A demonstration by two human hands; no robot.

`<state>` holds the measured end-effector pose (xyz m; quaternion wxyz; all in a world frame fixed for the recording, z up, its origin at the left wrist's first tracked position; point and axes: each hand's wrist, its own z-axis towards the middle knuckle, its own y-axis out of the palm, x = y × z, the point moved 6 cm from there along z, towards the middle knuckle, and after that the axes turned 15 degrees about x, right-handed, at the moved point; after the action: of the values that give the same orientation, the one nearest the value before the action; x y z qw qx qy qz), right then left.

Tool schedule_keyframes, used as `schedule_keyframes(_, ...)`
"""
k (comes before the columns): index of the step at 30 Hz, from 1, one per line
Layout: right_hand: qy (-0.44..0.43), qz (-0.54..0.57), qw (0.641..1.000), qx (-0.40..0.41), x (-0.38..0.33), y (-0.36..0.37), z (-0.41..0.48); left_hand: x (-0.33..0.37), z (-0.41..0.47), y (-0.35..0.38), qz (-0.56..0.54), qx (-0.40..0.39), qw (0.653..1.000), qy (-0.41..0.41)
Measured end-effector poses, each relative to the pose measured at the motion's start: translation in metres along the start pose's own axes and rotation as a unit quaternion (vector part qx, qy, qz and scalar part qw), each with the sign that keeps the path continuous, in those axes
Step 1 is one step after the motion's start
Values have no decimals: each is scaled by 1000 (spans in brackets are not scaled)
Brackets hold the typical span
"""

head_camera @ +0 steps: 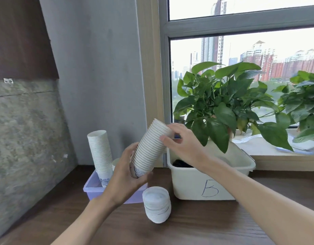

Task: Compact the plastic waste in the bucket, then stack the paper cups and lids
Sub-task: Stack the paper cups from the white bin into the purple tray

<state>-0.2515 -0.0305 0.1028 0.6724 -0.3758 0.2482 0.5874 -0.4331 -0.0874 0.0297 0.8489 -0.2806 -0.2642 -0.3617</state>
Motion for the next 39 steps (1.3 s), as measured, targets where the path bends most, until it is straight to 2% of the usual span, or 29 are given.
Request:
schedule_keyframes(3,6,60,996,-58,0,31,-5,-1,1,-5,-23,4,1000,-12)
schedule_keyframes(5,1,67,995,-70,-2,49,-4,-2,2,-10,-51,14,998,-26)
schedule_keyframes(10,-20,86,996,1,-12,84,10,-14,18,-25,-74,46,995,-49)
schedule_keyframes(19,-83,33,993,73,-12,136,57,-53,74,-56,-12,54,997,-57)
schedule_keyframes(25,-96,-2,992,85,12,162,77,-83,96,-57,-9,46,995,-88)
schedule_keyframes(29,-82,-8,995,51,32,179,74,-97,84,-59,-13,43,991,-123)
schedule_keyframes(31,-80,-9,996,35,41,186,71,-103,77,-62,13,44,992,-118)
schedule_keyframes(34,-75,-15,997,7,52,196,65,-106,71,-73,89,78,991,-66)
schedule_keyframes(37,-53,-18,998,-16,65,203,58,-100,74,-86,169,139,976,0)
schedule_keyframes(39,-42,-23,998,-32,73,208,52,-99,81,-89,213,154,965,5)
